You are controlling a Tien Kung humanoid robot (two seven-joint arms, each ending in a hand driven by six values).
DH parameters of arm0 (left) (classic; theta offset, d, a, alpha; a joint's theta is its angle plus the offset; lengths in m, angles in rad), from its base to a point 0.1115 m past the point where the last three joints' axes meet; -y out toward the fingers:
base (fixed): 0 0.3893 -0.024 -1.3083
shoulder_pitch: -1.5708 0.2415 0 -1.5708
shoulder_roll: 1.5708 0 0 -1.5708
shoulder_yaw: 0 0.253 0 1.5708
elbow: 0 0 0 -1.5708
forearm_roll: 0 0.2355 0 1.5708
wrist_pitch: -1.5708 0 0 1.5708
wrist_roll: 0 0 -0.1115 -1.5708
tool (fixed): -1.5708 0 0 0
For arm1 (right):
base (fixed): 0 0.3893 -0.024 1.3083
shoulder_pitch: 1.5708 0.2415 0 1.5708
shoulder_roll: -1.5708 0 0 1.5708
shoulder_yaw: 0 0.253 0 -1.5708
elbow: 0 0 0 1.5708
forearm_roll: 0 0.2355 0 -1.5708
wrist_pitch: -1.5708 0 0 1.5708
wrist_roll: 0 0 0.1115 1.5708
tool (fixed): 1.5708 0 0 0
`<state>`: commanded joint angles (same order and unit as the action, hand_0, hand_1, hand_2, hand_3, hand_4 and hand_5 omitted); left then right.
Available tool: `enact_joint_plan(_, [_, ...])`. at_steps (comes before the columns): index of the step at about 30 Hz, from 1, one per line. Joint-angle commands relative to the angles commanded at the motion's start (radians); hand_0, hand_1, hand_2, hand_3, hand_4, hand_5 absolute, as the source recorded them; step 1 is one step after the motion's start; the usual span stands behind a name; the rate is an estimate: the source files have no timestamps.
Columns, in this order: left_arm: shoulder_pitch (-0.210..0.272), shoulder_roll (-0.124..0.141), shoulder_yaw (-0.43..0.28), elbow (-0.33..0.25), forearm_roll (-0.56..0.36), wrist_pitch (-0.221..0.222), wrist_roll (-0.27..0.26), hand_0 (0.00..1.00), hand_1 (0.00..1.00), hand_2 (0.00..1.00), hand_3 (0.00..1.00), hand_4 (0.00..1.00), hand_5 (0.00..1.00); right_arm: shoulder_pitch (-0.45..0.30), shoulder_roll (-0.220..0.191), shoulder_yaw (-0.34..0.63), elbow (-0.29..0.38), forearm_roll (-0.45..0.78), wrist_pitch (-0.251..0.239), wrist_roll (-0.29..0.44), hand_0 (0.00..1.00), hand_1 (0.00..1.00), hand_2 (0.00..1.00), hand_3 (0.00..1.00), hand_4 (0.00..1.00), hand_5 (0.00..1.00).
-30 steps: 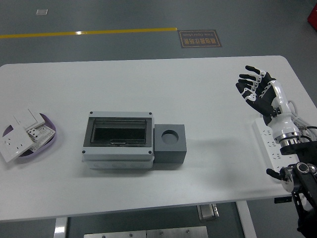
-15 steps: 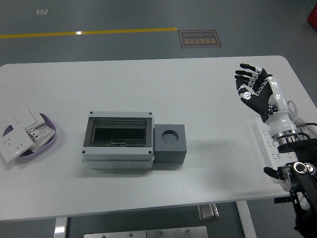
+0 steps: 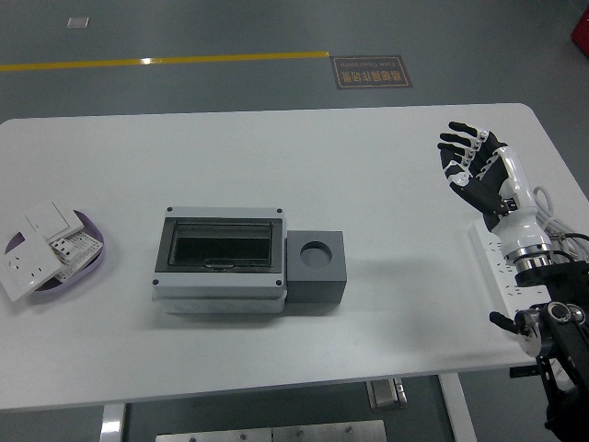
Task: Pick up the cylinder from the cube,place it in the box,flap close box
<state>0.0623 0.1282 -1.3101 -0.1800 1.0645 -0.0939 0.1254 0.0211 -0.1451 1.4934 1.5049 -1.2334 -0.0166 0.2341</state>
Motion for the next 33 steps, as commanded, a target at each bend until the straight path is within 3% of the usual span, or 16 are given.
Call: enact_joint_plan(33, [-0.001,-0.007,-0.013,0.0,0.009,-0.002,-0.003,0.637,0.671,0.659,0.702,0.752,0.32,0.008,-0.018,0.018,-0.019,0.063,-0.001,0.011,0.736,0.681,0.68,0.681,0.639,0.132])
